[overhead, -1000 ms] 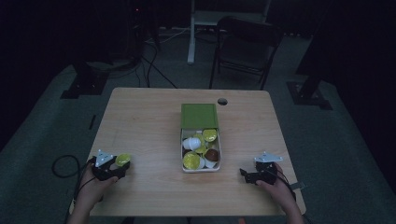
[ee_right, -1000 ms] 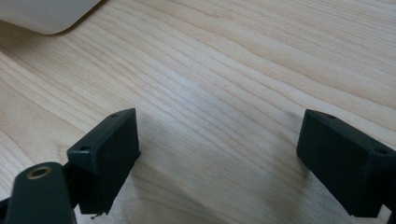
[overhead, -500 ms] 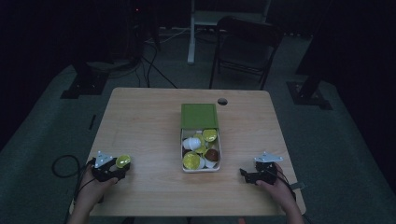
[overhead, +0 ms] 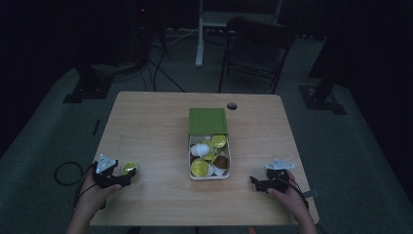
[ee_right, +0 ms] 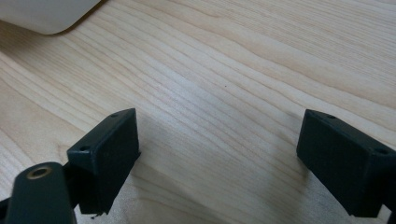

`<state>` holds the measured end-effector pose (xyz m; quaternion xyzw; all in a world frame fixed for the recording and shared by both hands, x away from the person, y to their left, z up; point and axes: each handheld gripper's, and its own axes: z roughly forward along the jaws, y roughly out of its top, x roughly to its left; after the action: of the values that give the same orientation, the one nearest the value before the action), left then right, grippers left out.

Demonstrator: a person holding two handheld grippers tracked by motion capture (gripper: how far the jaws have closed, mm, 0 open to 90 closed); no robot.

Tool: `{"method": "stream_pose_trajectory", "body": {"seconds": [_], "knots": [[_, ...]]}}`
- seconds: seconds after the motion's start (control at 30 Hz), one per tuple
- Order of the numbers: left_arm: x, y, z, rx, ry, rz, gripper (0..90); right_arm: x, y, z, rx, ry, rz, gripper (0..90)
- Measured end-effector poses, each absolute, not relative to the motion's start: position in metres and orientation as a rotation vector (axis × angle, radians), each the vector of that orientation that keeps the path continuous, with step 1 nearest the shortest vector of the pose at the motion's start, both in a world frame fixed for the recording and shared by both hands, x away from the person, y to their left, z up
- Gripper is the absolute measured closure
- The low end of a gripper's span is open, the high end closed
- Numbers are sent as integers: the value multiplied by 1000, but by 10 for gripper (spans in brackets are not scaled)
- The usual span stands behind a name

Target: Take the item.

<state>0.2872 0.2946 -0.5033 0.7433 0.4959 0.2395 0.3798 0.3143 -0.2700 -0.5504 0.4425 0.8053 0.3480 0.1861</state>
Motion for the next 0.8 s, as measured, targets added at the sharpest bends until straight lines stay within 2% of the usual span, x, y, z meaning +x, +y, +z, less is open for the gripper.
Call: {"method": "stream_pose_trajectory", "body": {"seconds": [0.23,0.8], "knots": [[289,284,-490,1881,1201,589,195,314,-270,-550,1246,2268,980,126],[293,243,-488,1929,977,495,195,314,-270,-550,1247,2268,980,126]]}}
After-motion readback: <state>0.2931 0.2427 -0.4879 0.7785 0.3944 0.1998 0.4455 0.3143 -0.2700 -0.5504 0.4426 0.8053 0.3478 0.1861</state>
